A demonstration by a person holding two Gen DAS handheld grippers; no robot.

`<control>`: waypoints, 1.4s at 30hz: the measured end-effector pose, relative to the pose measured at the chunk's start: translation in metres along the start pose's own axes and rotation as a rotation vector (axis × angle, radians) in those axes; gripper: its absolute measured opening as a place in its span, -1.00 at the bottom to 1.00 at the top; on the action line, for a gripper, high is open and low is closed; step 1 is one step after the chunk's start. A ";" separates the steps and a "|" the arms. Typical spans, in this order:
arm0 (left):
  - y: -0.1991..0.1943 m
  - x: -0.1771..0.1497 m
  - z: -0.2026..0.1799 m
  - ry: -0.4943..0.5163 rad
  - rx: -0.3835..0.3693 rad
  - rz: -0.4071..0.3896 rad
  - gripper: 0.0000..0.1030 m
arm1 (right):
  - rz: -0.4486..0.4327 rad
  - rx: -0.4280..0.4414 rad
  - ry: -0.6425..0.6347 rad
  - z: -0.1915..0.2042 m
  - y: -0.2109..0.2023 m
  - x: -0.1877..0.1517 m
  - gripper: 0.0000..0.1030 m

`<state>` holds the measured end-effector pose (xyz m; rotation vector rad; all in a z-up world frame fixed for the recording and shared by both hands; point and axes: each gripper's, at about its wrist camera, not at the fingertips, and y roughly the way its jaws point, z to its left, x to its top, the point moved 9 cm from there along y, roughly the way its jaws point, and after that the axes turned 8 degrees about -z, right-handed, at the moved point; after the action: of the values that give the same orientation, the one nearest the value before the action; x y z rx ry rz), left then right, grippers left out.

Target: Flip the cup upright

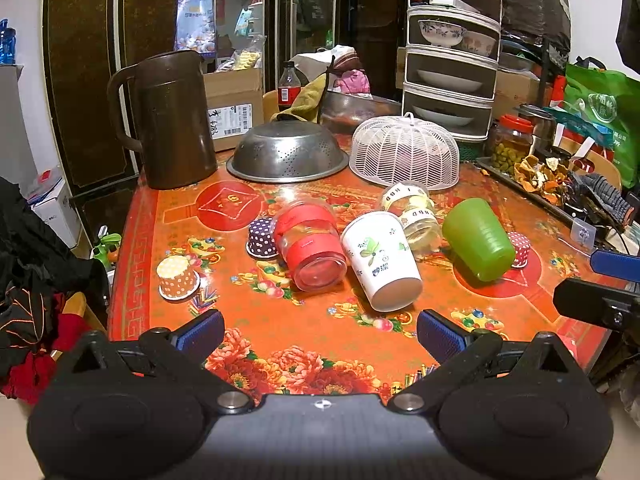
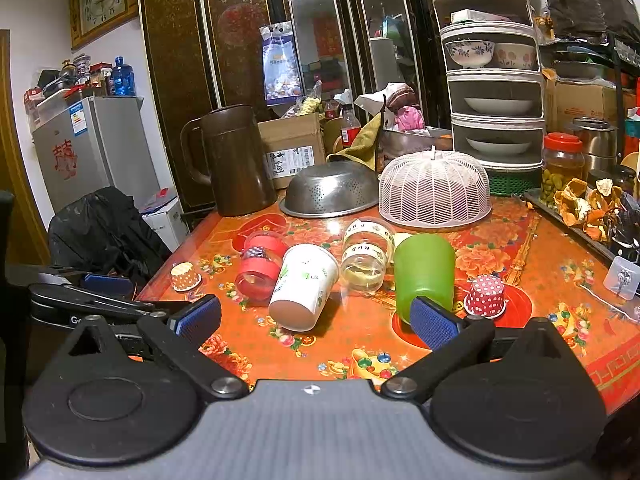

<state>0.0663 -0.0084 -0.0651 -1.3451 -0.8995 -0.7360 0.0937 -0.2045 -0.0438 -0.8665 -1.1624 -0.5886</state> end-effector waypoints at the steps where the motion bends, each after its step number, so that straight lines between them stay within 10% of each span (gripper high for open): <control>1: 0.000 0.000 0.000 -0.001 0.000 0.000 1.00 | 0.000 -0.001 0.000 0.000 0.000 0.000 0.98; 20: 0.003 -0.004 0.002 0.007 -0.009 0.006 1.00 | 0.018 -0.017 -0.002 -0.001 0.005 -0.003 0.98; 31: 0.005 -0.012 0.012 -0.028 -0.045 0.012 1.00 | 0.376 -0.250 -0.011 -0.082 0.126 0.014 0.53; 42: 0.002 -0.018 0.033 -0.072 -0.059 0.011 1.00 | 0.529 -0.262 0.028 -0.092 0.163 -0.006 0.47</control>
<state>0.0557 0.0232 -0.0823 -1.4351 -0.9327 -0.7141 0.2694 -0.1911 -0.1078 -1.3298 -0.7901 -0.3148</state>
